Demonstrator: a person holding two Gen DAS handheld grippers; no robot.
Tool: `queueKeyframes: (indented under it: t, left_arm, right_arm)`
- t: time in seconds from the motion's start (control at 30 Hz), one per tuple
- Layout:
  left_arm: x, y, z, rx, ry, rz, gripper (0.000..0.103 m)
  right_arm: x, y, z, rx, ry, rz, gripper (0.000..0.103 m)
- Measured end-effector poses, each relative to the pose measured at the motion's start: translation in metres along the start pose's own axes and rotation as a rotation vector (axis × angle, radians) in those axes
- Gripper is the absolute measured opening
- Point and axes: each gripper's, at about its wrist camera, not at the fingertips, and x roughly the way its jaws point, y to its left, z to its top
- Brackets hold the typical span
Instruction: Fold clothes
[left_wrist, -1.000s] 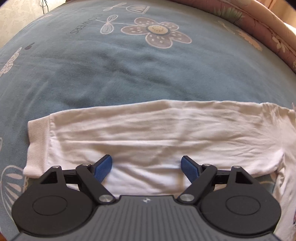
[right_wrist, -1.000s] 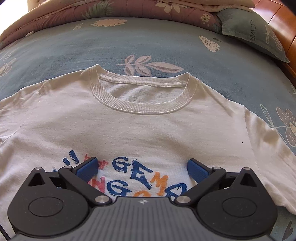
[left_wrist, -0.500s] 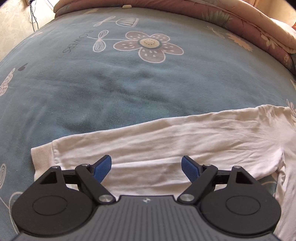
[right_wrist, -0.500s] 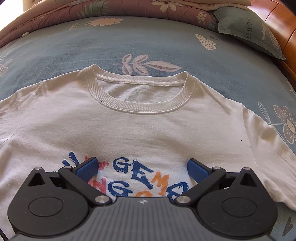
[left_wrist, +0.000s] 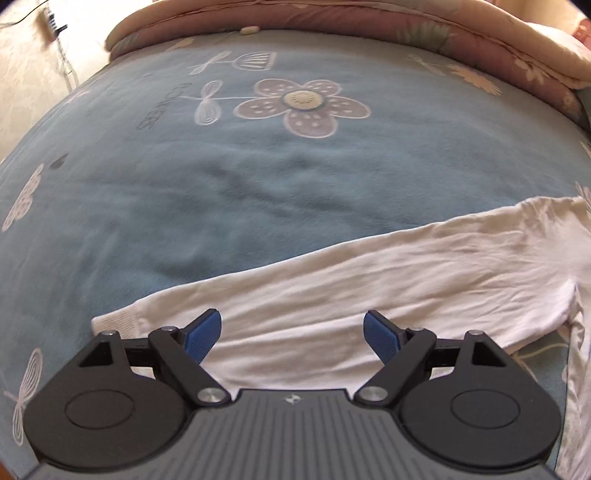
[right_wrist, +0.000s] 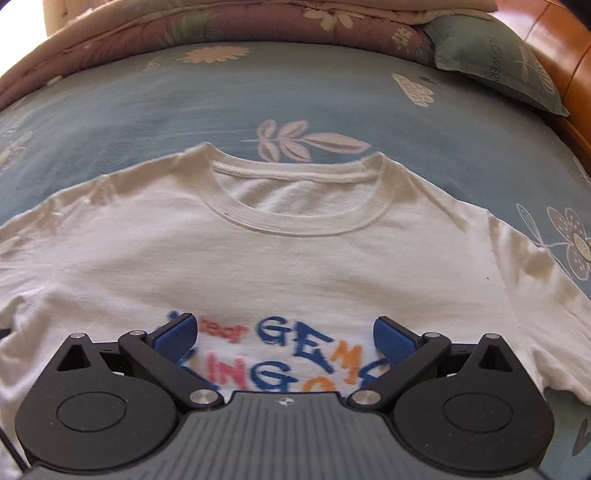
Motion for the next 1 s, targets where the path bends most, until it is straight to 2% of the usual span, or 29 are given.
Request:
queueKeyframes:
  t: [0.1, 0.27, 0.37, 0.4, 0.43, 0.53, 0.73, 0.8, 0.9, 1.0]
  left_arm:
    - [0.010, -0.007, -0.006, -0.005, 0.023, -0.013, 0.085]
    - [0.015, -0.004, -0.014, -0.050, 0.031, -0.032, 0.086]
    - [0.016, -0.003, -0.012, -0.035, 0.040, -0.037, 0.087]
    - [0.015, -0.003, -0.010, -0.035, 0.041, -0.038, 0.087]
    - [0.014, -0.003, -0.009, -0.036, 0.038, -0.041, 0.086]
    - [0.005, -0.005, -0.006, -0.042, 0.011, -0.060, 0.086]
    - [-0.012, -0.031, -0.005, -0.002, -0.036, -0.112, 0.086]
    - [-0.017, -0.042, -0.006, 0.008, -0.046, -0.122, 0.086]
    - [-0.025, -0.059, -0.007, 0.021, -0.056, -0.135, 0.086]
    - [-0.034, -0.080, -0.006, 0.051, -0.054, -0.142, 0.086]
  right_arm:
    - [-0.007, 0.041, -0.004, -0.085, -0.001, 0.098, 0.103]
    - [-0.006, 0.120, -0.028, -0.258, 0.053, 0.200, 0.103]
    - [-0.015, 0.152, -0.035, -0.332, 0.001, 0.219, 0.103]
    - [-0.017, 0.158, -0.034, -0.348, 0.013, 0.264, 0.103]
    - [-0.020, 0.161, -0.033, -0.362, 0.032, 0.301, 0.103]
    - [-0.034, 0.156, -0.034, -0.393, -0.004, 0.317, 0.103]
    - [-0.040, 0.112, -0.048, -0.434, 0.026, 0.236, 0.103]
    - [-0.038, 0.108, -0.056, -0.451, 0.041, 0.236, 0.103]
    - [-0.037, 0.118, -0.068, -0.479, 0.071, 0.322, 0.103]
    - [-0.045, 0.124, -0.071, -0.477, 0.052, 0.407, 0.103]
